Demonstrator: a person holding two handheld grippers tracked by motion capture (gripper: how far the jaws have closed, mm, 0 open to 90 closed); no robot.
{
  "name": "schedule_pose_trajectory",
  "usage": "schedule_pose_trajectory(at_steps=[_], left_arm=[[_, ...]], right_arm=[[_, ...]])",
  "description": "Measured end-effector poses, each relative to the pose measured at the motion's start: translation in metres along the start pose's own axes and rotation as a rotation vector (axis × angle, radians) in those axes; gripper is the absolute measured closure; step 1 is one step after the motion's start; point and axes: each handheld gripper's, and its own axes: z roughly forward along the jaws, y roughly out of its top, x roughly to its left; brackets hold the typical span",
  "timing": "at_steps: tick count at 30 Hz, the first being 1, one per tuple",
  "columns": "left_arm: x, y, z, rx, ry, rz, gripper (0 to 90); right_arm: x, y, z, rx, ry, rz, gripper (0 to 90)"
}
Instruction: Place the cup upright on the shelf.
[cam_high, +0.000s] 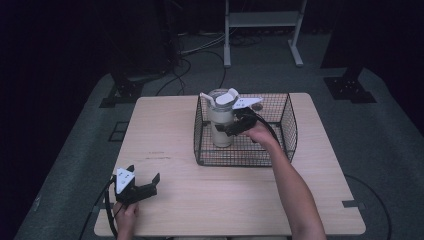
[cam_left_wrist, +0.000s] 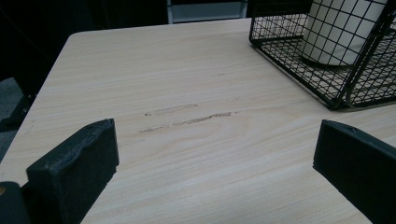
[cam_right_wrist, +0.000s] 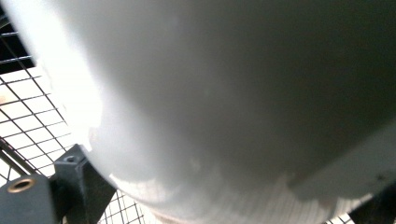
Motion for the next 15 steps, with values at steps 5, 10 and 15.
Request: schedule_pose_trajectory(at_steps=[5, 10, 15], left_arm=[[0.0000, 0.0000, -0.0002, -0.001, 0.001, -0.001, 0.0], [0.0001, -0.0001, -0.0001, 0.000, 0.003, 0.001, 0.0], [0.0003, 0.0000, -0.0001, 0.001, 0.004, 0.003, 0.0]], right_arm=[[-0.0001, -0.0011, -0.0014, -0.002, 0.001, 0.005, 7.2], [0.0003, -0.0005, -0.0029, 0.009, 0.000, -0.005, 7.2], [0.0012, -0.0002, -0.0042, 0.017, -0.001, -0.013, 7.2]])
